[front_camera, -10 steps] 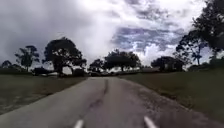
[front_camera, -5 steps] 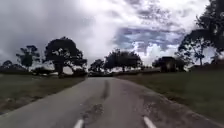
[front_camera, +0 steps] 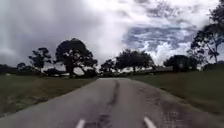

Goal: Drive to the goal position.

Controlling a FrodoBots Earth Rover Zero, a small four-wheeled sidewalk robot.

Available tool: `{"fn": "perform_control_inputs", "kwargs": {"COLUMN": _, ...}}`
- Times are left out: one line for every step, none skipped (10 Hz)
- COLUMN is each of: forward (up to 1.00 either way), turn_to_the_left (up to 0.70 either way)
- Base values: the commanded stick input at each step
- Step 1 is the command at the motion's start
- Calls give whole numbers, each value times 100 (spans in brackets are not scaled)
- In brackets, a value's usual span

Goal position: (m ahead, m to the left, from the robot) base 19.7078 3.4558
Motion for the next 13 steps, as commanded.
{"fn": "perform_control_inputs", "kwargs": {"forward": 70, "turn_to_the_left": 0}}
{"fn": "perform_control_inputs", "kwargs": {"forward": 70, "turn_to_the_left": 0}}
{"fn": "perform_control_inputs", "kwargs": {"forward": 70, "turn_to_the_left": 0}}
{"fn": "perform_control_inputs", "kwargs": {"forward": 70, "turn_to_the_left": 0}}
{"fn": "perform_control_inputs", "kwargs": {"forward": 70, "turn_to_the_left": 0}}
{"fn": "perform_control_inputs", "kwargs": {"forward": 70, "turn_to_the_left": 0}}
{"fn": "perform_control_inputs", "kwargs": {"forward": 70, "turn_to_the_left": 0}}
{"fn": "perform_control_inputs", "kwargs": {"forward": 70, "turn_to_the_left": 0}}
{"fn": "perform_control_inputs", "kwargs": {"forward": 70, "turn_to_the_left": 0}}
{"fn": "perform_control_inputs", "kwargs": {"forward": 70, "turn_to_the_left": 0}}
{"fn": "perform_control_inputs", "kwargs": {"forward": 70, "turn_to_the_left": 0}}
{"fn": "perform_control_inputs", "kwargs": {"forward": 70, "turn_to_the_left": 0}}
{"fn": "perform_control_inputs", "kwargs": {"forward": 70, "turn_to_the_left": -1}}
